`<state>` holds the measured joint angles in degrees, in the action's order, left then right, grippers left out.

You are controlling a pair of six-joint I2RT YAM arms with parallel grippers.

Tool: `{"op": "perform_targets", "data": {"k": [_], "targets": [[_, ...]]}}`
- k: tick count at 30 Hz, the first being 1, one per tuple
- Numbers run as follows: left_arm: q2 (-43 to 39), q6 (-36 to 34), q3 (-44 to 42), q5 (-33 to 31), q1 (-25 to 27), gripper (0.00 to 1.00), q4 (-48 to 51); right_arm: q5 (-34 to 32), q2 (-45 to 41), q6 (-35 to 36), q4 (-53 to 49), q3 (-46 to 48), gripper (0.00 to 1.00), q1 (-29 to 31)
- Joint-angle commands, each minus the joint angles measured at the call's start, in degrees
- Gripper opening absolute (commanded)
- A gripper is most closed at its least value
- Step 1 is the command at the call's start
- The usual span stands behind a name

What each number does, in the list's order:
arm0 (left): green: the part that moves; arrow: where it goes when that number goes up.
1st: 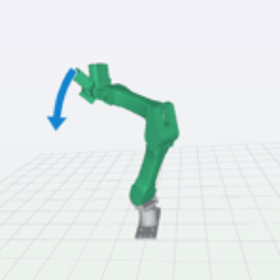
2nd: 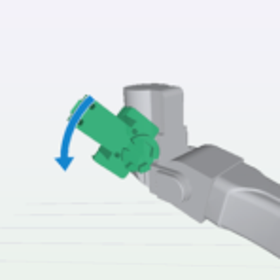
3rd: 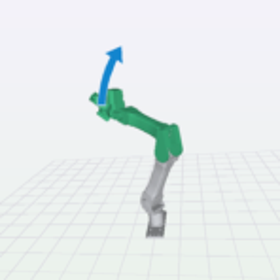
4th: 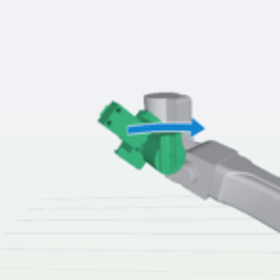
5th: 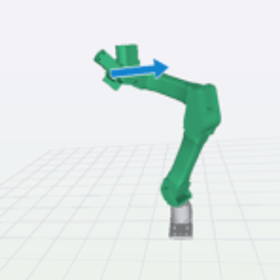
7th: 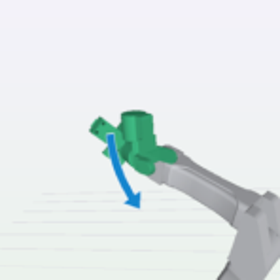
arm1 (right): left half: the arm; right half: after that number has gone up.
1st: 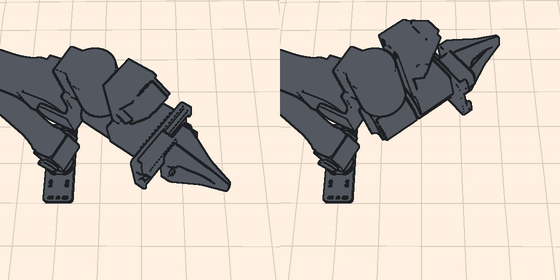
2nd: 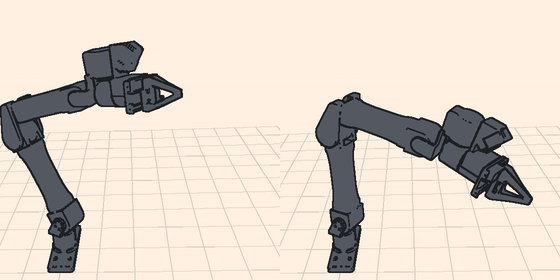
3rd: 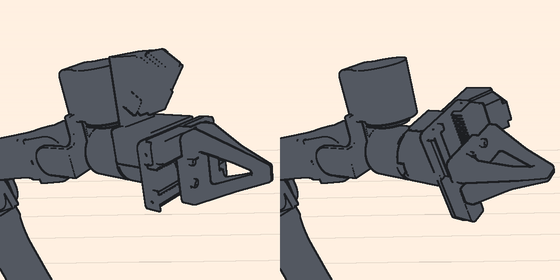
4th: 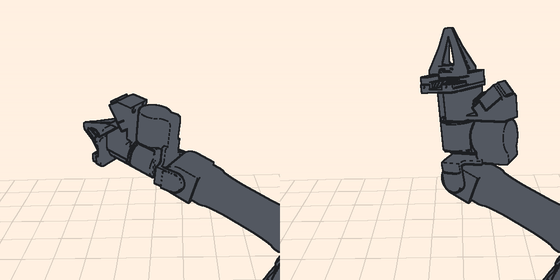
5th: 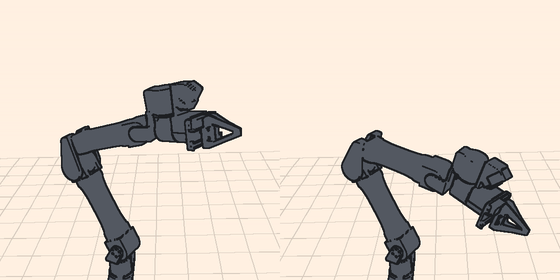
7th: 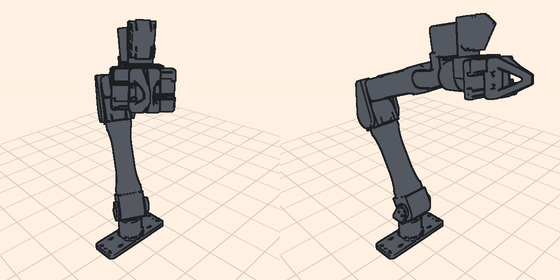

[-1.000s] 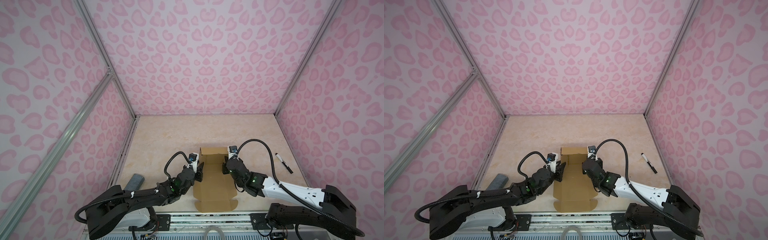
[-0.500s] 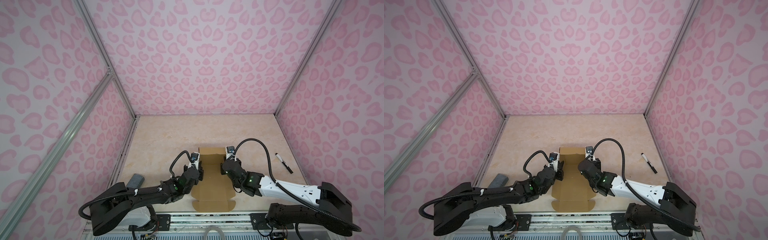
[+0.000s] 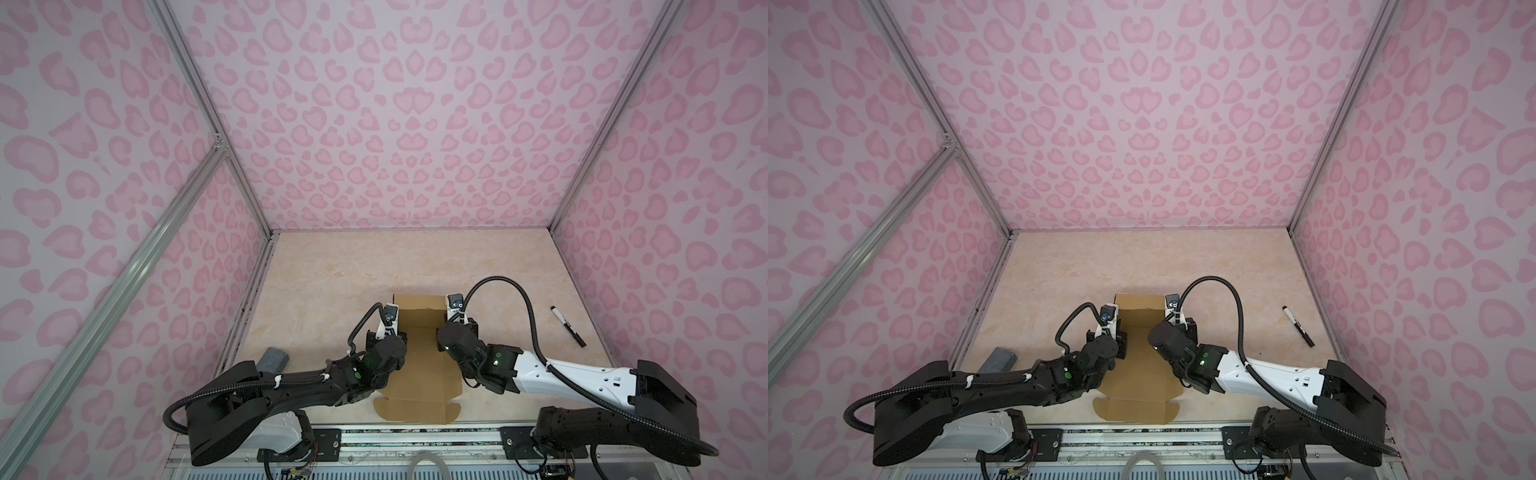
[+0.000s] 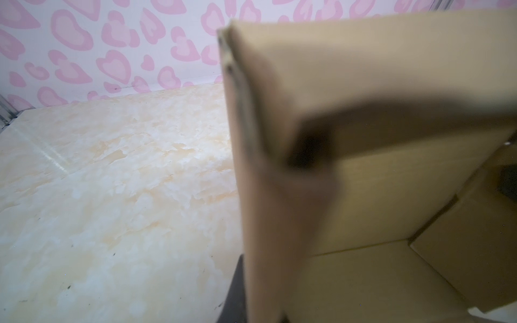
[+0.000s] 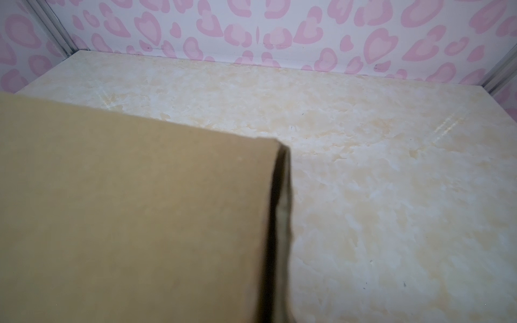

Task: Fold the paper box

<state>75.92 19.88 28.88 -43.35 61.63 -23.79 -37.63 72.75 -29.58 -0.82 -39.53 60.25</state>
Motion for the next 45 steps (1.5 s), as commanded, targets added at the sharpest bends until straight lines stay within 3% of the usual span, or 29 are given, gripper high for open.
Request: {"op": "perform_targets", "data": {"k": [1, 13, 30, 37, 45], "targets": [[-0.34, -0.47, -0.48, 2.6, 0.51, 0.04, -4.54, 4.78, 0.37, -0.07, 1.28, -0.03, 0.0, 0.91], [-6.49, 0.56, -5.7, -1.17, 1.72, 0.03, -8.53, 8.18, 0.46, -1.71, 6.71, 2.2, 0.07, 2.78], [-11.19, 6.75, -9.09, -15.95, 6.52, 0.03, -9.28, 6.18, 0.88, -3.25, 10.05, 2.42, 0.07, 9.57], [-12.08, 7.62, -9.51, -17.34, 6.97, 0.03, -9.13, 6.17, 0.98, -3.22, 10.4, 2.63, 0.11, 9.89], [-14.54, 8.27, -10.89, -16.73, 7.04, 0.03, -9.31, 6.98, 1.25, -3.11, 11.78, 2.69, 0.23, 10.0]]}}
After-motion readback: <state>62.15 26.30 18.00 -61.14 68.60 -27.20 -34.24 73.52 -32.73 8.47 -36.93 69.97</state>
